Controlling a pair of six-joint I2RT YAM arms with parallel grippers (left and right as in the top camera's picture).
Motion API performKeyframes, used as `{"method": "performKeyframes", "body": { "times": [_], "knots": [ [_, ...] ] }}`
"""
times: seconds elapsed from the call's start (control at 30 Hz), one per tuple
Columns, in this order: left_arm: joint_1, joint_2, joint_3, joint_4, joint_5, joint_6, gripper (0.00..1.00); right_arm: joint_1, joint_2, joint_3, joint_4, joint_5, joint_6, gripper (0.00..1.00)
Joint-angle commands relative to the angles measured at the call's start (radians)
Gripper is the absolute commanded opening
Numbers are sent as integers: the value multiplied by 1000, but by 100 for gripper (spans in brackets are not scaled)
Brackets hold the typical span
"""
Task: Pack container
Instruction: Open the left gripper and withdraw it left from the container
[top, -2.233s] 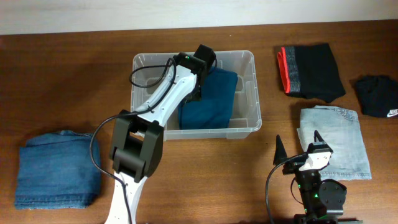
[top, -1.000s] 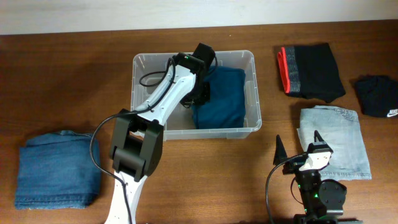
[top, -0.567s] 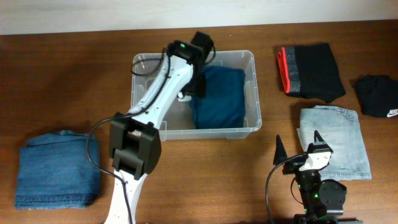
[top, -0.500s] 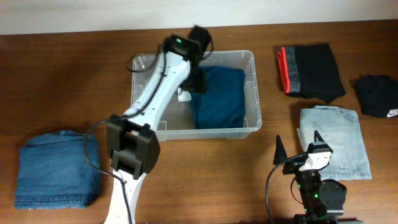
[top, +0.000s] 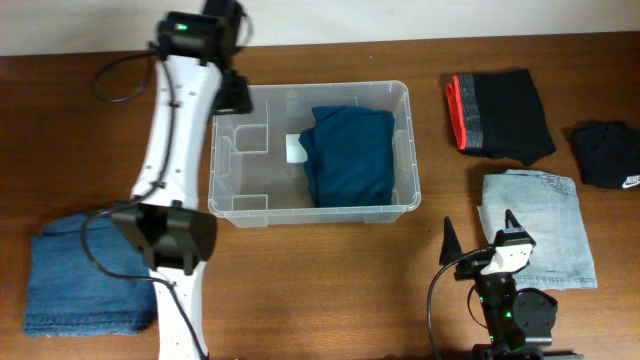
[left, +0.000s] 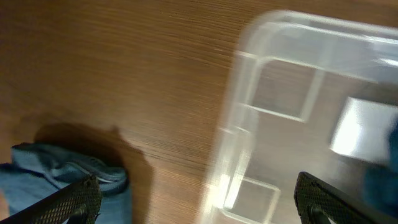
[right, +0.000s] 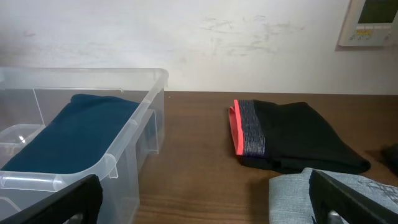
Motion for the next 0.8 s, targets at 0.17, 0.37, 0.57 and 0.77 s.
{"method": "performKeyframes", "body": {
  "times": [0.17,0.37,0.57,0.77],
  "knots": [
    [150,-151,10,-4,87,58,99,-6,-9,-5,-5,-6,-2,99],
    [287,-299,-49,-4,169,-11,99,-6,-9,-5,-5,-6,-2,99],
    [465,-480,-185,-4,253,-156,100,-6,-9,-5,-5,-6,-2,99],
    [613,-658,-362,8,324,-184,99,-6,-9,-5,-5,-6,-2,99]
  ]
}}
